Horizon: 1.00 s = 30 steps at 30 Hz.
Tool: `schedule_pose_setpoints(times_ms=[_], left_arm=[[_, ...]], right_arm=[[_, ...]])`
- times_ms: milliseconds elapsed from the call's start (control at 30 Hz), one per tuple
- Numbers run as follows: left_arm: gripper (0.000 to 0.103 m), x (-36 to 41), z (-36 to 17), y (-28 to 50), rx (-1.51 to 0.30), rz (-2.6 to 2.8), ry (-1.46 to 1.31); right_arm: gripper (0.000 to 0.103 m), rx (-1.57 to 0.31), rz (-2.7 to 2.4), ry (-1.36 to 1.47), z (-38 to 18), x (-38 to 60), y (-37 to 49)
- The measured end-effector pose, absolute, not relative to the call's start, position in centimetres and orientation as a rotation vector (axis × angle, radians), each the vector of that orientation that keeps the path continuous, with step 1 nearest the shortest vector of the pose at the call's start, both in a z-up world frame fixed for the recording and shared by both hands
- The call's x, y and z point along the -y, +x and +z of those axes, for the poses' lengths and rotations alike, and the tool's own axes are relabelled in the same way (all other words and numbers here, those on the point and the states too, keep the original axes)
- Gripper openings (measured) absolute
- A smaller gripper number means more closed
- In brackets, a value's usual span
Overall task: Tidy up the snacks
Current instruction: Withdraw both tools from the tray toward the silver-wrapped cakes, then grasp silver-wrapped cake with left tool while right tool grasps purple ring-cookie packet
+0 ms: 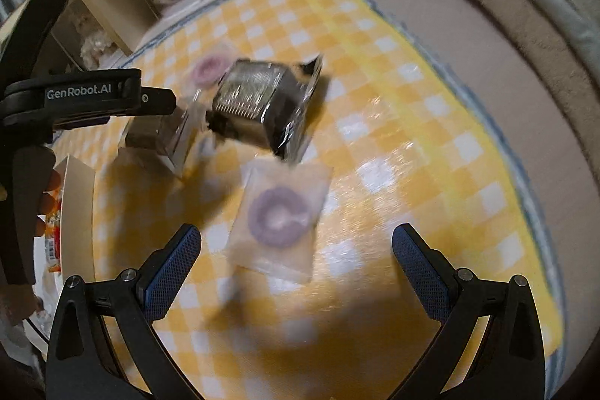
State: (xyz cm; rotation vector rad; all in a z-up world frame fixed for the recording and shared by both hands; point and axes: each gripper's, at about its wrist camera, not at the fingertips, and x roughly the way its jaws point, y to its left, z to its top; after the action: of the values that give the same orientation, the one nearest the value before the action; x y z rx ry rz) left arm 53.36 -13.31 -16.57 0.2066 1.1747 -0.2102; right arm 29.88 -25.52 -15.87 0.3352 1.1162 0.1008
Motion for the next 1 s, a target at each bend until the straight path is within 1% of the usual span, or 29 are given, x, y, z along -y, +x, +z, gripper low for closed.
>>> schedule_pose_setpoints(times_ms=[67, 167, 267, 333, 367, 400, 433, 467, 500, 567, 600, 800, 1000], left_arm=[[0.103, 13.2, -17.1, 53.5, -1.184, -0.225, 0.214], [0.103, 13.6, -18.0, 54.1, -1.199, -0.229, 0.239], [0.098, 13.9, -18.9, 53.9, -1.217, -0.226, 0.265], [0.091, 14.0, -19.3, 54.1, -1.239, -0.221, 0.264], [0.083, 14.2, -19.4, 54.1, -1.244, -0.223, 0.258], [0.078, 14.3, -19.4, 54.1, -1.246, -0.23, 0.252], [0.076, 14.4, -19.5, 54.0, -1.242, -0.226, 0.257], [0.07, 14.7, -19.5, 53.9, -1.233, -0.22, 0.272], [0.065, 14.9, -19.6, 53.8, -1.226, -0.227, 0.275], [0.06, 14.9, -19.3, 53.1, -1.207, -0.226, 0.272], [0.059, 14.7, -19.1, 52.7, -1.198, -0.226, 0.263], [0.058, 13.7, -17.6, 50.1, -1.136, -0.231, 0.219], [0.058, 11.2, -14.1, 46.7, -1.056, -0.262, 0.126]], right_arm=[[0.103, -1.155, 0.059, 0.346, -16.8, 25.2, 30.3], [0.103, -1.128, 0.01, 0.351, -16.8, 24.8, 30.5], [0.095, -1.114, -0.003, 0.328, -16.7, 23.8, 30.6], [0.081, -1.114, -0.021, 0.273, -16.8, 23.1, 30.5], [0.077, -1.116, -0.028, 0.242, -16.8, 22.7, 30.5], [0.069, -1.116, -0.029, 0.218, -16.8, 22.4, 30.4], [0.059, -1.118, -0.029, 0.196, -16.7, 22.3, 30.4], [0.054, -1.119, -0.026, 0.187, -16.7, 22.2, 30.3], [0.053, -1.121, -0.015, 0.187, -16.6, 22.2, 30.3], [0.052, -1.127, 0.015, 0.184, -16.6, 22.1, 30.2], [0.05, -1.127, 0.025, 0.18, -16.6, 22.1, 30.1], [0.048, -1.128, 0.075, 0.221, -16.2, 22.3, 29.4], [0.048, -1.085, 0.078, 0.237, -14.7, 22.5, 28.9]])
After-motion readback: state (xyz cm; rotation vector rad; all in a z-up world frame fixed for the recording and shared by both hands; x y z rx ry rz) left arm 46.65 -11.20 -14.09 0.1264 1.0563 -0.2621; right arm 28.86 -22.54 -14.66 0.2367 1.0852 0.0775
